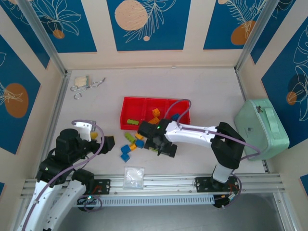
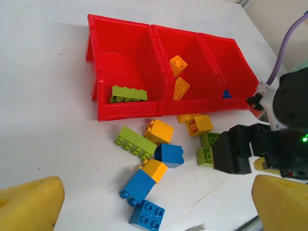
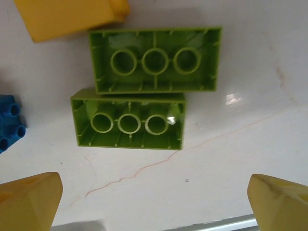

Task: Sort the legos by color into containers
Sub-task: Pick up the lego from the bottom-center of the table.

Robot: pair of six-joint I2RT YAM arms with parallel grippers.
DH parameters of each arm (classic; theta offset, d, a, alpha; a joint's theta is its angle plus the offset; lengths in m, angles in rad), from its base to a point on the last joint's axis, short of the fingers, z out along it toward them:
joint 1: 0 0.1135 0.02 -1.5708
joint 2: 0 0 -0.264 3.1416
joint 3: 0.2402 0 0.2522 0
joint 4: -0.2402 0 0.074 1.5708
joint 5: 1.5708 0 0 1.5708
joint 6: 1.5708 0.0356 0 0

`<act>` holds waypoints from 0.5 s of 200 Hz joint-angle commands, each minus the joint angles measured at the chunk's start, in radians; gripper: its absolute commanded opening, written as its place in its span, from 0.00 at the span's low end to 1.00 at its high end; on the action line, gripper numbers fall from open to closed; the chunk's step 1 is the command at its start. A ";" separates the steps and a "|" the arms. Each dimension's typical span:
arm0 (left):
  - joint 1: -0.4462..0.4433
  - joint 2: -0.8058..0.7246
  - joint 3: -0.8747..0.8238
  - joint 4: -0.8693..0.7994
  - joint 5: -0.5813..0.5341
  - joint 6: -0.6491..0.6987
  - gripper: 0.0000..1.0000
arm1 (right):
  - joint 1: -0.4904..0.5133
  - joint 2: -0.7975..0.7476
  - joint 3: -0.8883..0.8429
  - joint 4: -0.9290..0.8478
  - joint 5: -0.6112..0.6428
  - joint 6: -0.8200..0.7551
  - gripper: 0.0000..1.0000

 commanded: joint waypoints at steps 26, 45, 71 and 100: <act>-0.009 -0.016 -0.003 0.025 0.031 0.027 0.99 | -0.010 0.092 0.034 0.054 0.034 0.127 1.00; -0.009 -0.015 -0.004 0.025 0.031 0.027 0.99 | -0.025 0.114 0.032 0.094 0.029 0.099 0.99; -0.009 -0.016 -0.004 0.024 0.029 0.028 0.99 | -0.039 0.169 0.077 0.109 -0.002 0.010 0.95; -0.010 -0.017 -0.004 0.022 0.025 0.025 0.99 | -0.034 0.212 0.106 0.081 -0.007 0.000 0.93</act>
